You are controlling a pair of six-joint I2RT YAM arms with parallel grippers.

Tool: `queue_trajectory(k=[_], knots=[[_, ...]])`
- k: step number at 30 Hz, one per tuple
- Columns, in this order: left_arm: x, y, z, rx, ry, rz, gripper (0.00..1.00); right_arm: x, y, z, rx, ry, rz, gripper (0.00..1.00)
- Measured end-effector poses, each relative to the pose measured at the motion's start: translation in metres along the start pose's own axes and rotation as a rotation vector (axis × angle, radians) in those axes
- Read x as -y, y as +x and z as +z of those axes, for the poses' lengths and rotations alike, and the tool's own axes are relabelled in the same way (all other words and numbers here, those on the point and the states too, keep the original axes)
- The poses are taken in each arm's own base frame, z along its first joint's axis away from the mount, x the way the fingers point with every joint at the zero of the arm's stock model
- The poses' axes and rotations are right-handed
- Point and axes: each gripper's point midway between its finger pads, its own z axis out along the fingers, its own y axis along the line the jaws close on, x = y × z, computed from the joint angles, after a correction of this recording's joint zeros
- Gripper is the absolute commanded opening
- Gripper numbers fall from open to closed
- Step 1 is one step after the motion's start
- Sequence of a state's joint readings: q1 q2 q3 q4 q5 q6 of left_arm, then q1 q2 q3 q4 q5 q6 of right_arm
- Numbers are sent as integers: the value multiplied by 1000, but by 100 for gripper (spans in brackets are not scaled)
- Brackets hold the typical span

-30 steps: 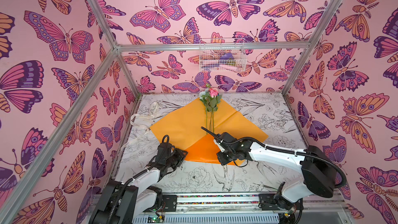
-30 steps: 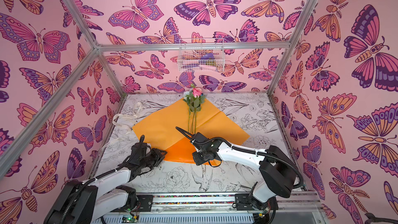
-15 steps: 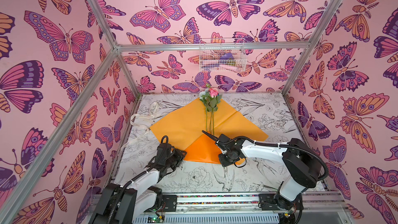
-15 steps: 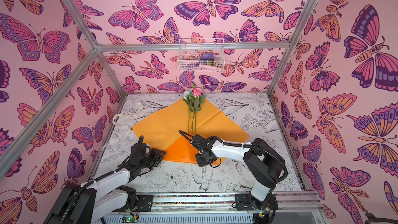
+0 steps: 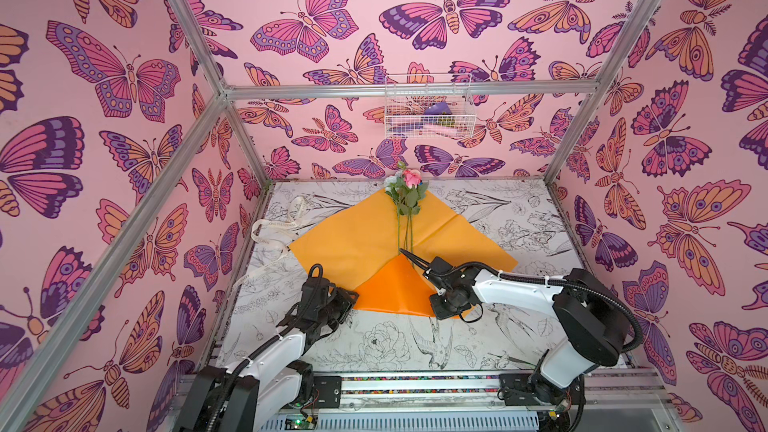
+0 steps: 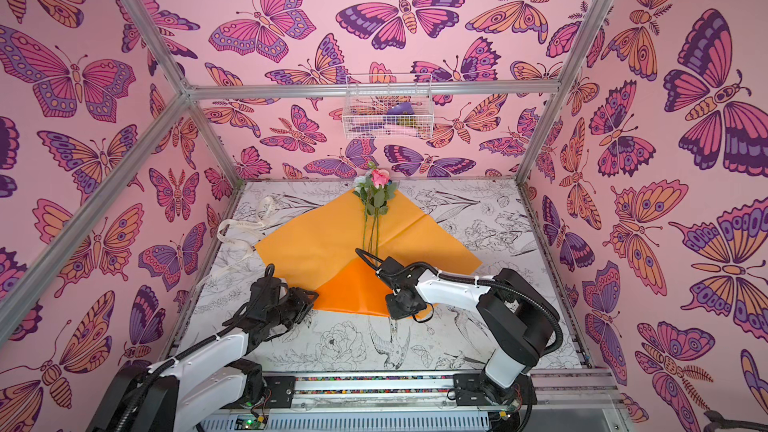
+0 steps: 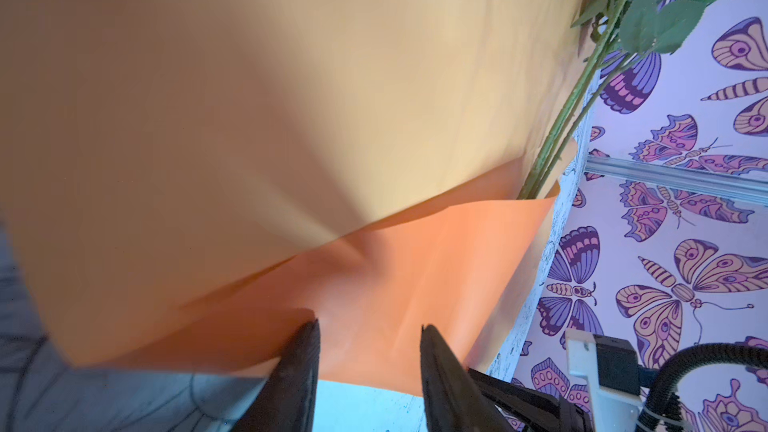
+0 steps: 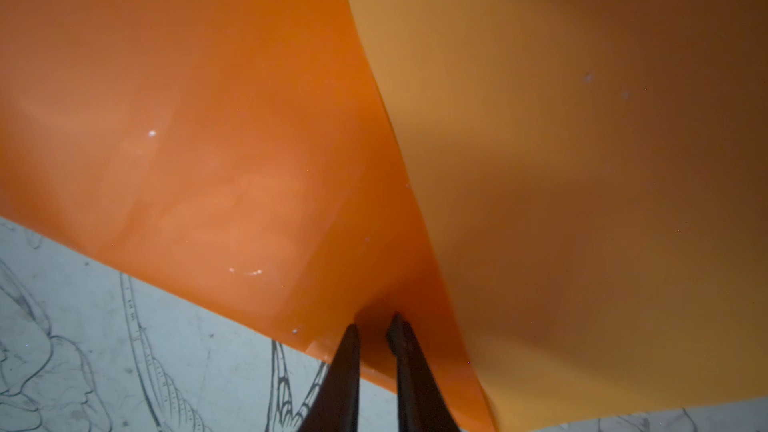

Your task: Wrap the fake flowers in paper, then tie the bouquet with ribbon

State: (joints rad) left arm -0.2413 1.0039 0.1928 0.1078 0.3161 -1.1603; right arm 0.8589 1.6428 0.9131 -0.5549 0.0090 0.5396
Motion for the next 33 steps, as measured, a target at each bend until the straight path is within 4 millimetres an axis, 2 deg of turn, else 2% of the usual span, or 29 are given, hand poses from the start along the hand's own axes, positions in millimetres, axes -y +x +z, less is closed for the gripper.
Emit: queue_trajectory(k=[3,5,9,13,16,21,26,29,33], knots=[[3,-2,-7,12,-5,5,54,1,-1,-8,6,4,-16,23],[9,-5,-14,29,-10,15,57,-4,-9,-19,34,-13,-27,24],[20,-13,-29,61,-31,28,65,-29,-42,-49,144,-98,-59,25],[31,-30,-50,119,-55,43,86,-64,-71,-67,215,-194,-113,25],[23,-44,-62,156,-113,43,99,-88,-84,-61,220,-227,-158,25],[0,-65,-71,181,-237,26,100,-116,-90,-35,181,-242,-227,25],[-19,-77,-60,137,-295,-8,100,-132,-102,-17,165,-257,-255,25],[-25,-78,-53,109,-301,-22,100,-139,-111,-10,169,-256,-263,25],[-21,-84,-49,110,-273,-17,100,-144,-122,-1,176,-243,-264,25]])
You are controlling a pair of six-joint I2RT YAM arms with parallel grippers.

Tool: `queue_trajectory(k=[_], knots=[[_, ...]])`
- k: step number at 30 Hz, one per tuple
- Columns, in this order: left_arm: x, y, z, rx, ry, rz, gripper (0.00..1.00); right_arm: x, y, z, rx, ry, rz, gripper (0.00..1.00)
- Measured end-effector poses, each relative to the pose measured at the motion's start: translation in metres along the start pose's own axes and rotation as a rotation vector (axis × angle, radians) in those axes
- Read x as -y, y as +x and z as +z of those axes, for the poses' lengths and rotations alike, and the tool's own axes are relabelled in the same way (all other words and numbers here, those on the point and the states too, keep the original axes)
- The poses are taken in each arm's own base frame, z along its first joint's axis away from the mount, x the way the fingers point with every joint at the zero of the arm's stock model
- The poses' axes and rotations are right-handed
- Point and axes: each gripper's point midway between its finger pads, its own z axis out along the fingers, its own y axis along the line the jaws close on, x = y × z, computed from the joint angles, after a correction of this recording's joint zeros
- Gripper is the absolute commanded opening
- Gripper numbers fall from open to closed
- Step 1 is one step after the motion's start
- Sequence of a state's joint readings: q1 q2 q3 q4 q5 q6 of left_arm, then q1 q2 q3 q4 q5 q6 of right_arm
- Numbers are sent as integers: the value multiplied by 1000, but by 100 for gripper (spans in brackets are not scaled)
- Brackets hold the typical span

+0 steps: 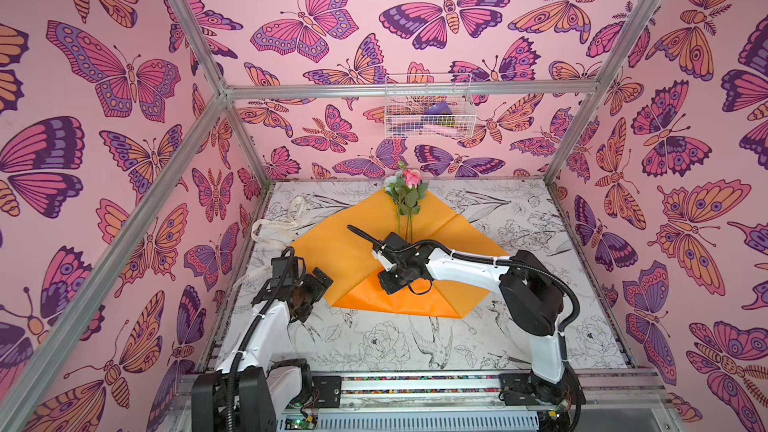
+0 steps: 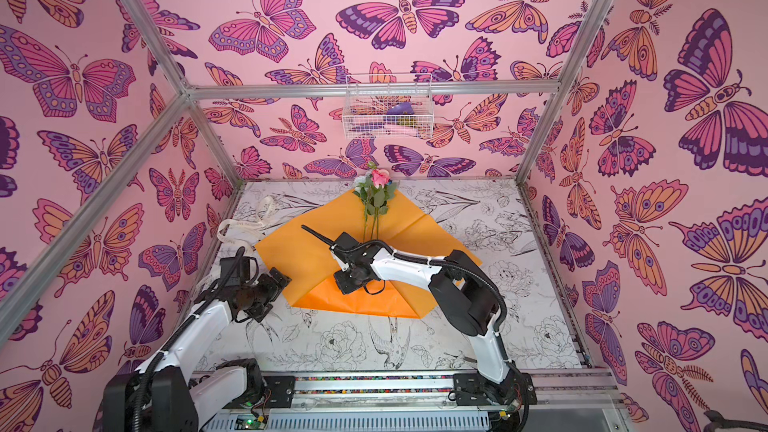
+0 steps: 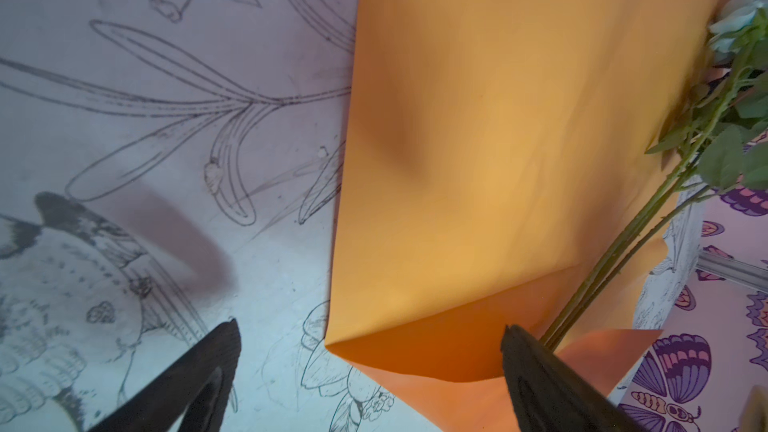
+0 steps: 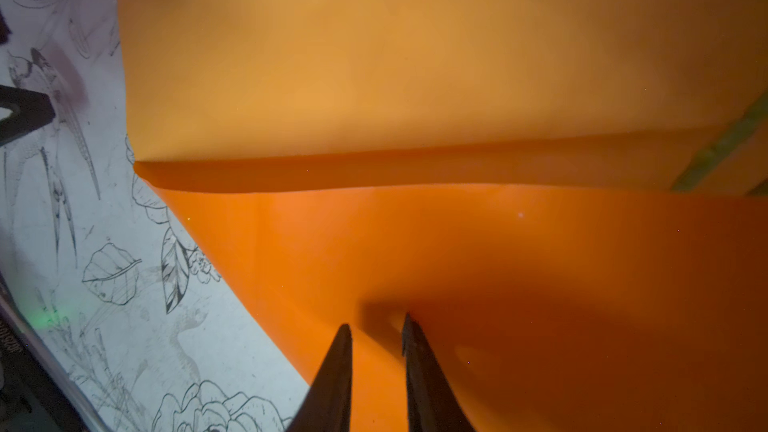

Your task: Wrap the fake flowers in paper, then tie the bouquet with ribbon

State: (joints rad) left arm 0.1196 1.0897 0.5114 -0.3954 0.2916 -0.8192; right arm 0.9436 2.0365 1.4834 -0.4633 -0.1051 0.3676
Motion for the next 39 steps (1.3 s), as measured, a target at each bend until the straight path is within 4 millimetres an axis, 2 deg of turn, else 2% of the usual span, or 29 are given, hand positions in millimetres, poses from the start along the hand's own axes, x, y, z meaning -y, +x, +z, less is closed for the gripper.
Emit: queue_trajectory(k=[4,9,15,21,28,35,39], knots=[[6,-8,5,17,40,0,99,1,-4,10,-5,10,2,25],[-1,-8,19,0,59,-22,96,3,-2,15,-16,15,5,25],[11,-19,28,23,160,-27,86,5,-2,17,-20,18,16,25],[27,-27,39,24,275,-20,83,10,-2,21,-25,23,42,25],[35,-30,42,56,370,2,82,15,-2,26,-34,24,60,25],[39,-38,43,100,394,7,80,13,-2,30,-44,5,79,25],[46,-46,40,134,427,23,74,11,-3,30,-45,-5,82,25]])
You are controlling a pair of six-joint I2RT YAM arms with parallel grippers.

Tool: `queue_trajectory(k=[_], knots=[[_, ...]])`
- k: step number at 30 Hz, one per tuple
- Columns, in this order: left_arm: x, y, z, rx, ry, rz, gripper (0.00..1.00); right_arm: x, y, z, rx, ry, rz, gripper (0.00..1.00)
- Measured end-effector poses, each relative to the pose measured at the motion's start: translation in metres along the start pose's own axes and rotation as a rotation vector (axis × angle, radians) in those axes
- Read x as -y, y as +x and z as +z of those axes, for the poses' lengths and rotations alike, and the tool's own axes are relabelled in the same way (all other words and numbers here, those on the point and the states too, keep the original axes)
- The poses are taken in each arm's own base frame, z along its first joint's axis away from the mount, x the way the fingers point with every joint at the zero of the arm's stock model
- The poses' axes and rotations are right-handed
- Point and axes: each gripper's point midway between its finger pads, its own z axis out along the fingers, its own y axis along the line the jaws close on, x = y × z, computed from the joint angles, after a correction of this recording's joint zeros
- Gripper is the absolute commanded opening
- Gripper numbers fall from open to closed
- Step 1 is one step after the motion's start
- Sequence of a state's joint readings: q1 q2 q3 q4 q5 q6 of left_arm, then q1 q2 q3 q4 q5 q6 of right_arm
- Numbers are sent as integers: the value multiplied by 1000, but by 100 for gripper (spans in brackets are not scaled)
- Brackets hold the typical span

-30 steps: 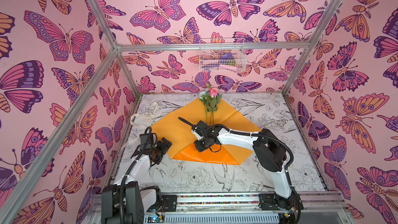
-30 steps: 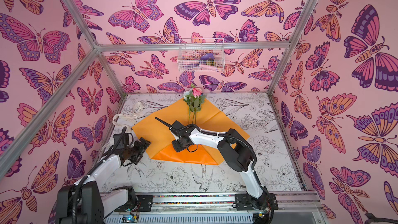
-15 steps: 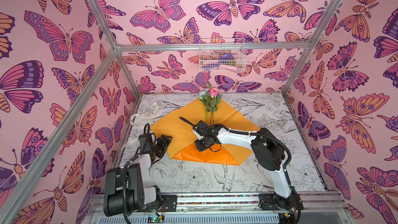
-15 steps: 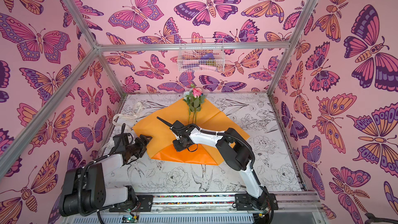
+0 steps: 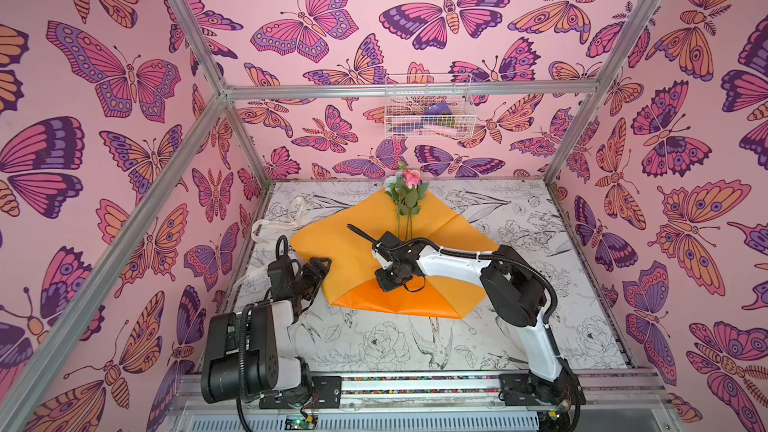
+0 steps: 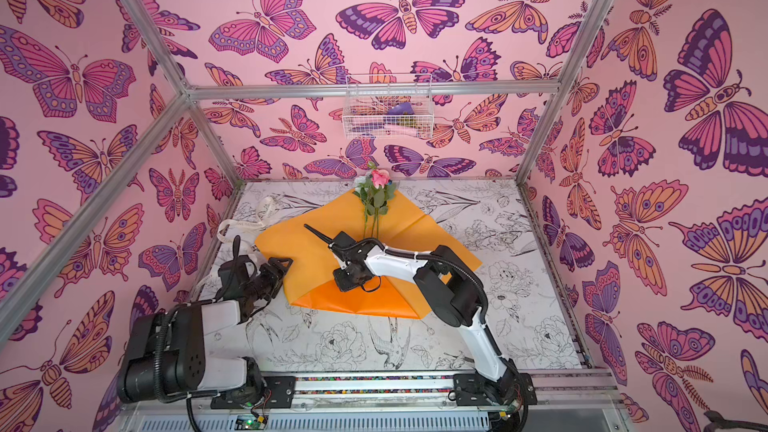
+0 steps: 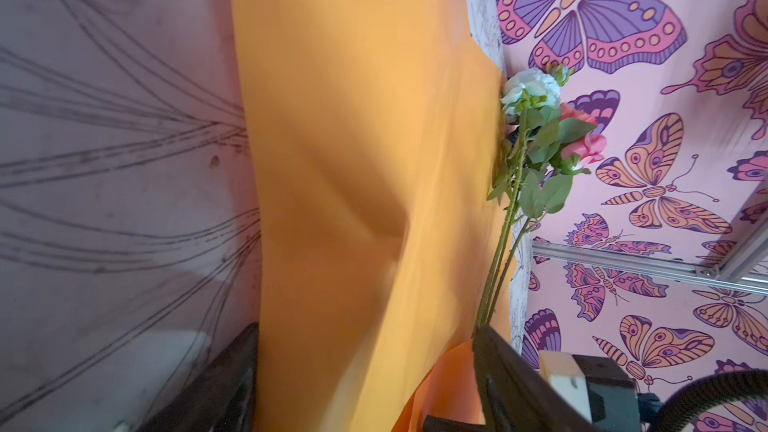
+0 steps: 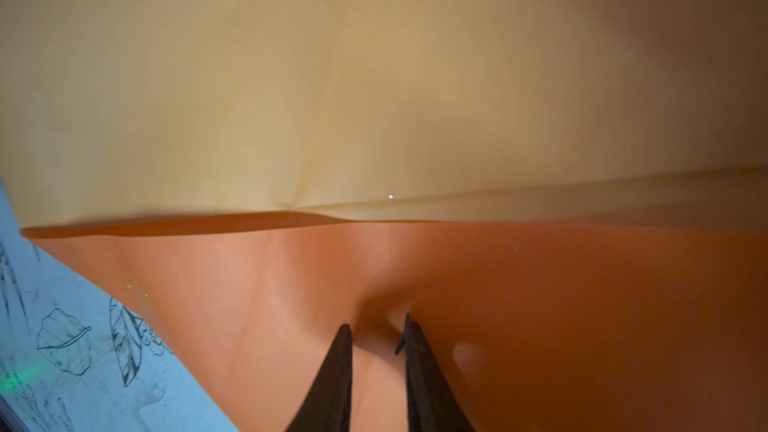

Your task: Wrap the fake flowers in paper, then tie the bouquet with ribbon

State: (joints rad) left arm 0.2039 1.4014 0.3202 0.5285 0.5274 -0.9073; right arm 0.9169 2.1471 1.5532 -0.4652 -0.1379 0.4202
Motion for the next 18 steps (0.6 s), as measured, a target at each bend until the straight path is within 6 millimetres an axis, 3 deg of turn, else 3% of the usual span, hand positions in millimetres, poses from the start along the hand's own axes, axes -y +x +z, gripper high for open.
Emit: queue_trajectory(k=[9,18], knots=[[24,-12,0,40,100,25,62,-6,-3,-1,6,-33,5,24],[40,-19,-13,83,128,53,52,-29,-5,-3,3,-157,14,22]])
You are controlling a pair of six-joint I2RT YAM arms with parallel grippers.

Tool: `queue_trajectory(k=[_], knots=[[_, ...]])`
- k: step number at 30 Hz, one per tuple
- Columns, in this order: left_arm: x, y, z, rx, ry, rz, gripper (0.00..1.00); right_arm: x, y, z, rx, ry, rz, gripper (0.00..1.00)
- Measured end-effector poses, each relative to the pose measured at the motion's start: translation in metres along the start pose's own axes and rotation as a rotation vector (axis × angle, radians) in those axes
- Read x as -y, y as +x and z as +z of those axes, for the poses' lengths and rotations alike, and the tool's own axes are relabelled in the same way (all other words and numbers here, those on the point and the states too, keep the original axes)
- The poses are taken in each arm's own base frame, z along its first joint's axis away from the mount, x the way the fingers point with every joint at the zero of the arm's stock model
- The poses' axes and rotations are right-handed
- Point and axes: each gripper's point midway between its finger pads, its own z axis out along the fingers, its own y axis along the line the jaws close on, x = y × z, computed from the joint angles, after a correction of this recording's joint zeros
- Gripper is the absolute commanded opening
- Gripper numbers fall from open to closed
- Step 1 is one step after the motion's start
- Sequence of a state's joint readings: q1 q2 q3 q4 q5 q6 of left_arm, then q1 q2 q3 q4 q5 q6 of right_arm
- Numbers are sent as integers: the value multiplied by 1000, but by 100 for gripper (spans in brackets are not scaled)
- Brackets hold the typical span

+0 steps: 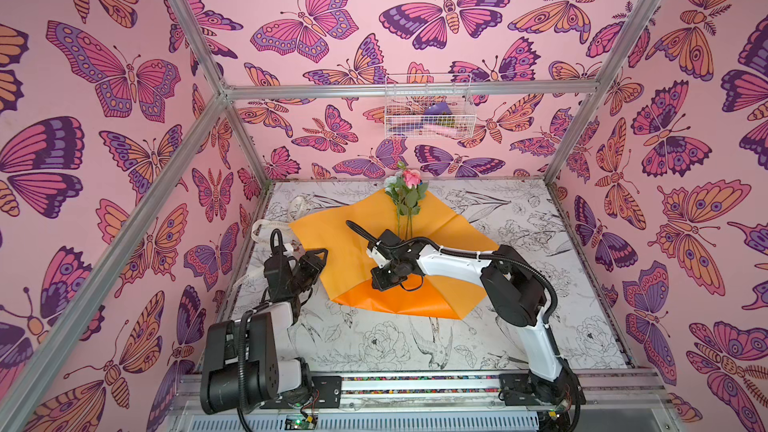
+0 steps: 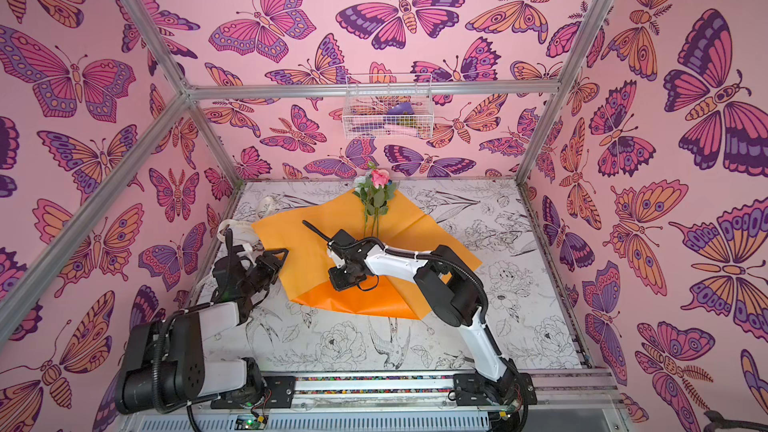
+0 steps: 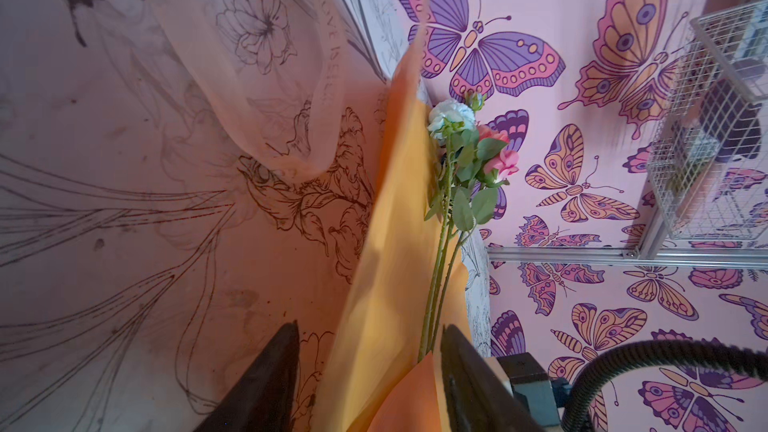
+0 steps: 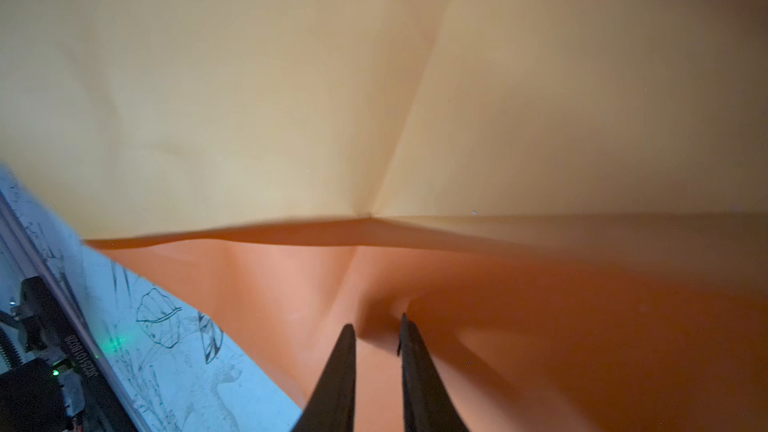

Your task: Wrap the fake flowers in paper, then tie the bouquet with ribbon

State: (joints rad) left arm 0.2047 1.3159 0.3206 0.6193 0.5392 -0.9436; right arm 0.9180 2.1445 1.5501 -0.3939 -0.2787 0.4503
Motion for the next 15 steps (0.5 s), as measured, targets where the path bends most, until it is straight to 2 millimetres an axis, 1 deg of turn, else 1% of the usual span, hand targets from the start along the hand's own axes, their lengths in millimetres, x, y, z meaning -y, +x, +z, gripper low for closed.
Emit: queue_trajectory(k=[3,6,8,11,15], knots=[[1,-2,-4,19,-13,10,49,-5,5,0,-9,-24,-3,22],[2,-4,-7,30,-21,20,44,-11,13,2,-27,-43,-11,20],[-1,-2,-7,26,-31,18,39,-16,19,5,-40,-55,-14,19],[-3,-1,-7,20,-38,15,35,-21,25,7,-55,-65,-16,18],[-4,-1,-7,19,-38,13,29,-26,29,8,-63,-79,-19,17]])
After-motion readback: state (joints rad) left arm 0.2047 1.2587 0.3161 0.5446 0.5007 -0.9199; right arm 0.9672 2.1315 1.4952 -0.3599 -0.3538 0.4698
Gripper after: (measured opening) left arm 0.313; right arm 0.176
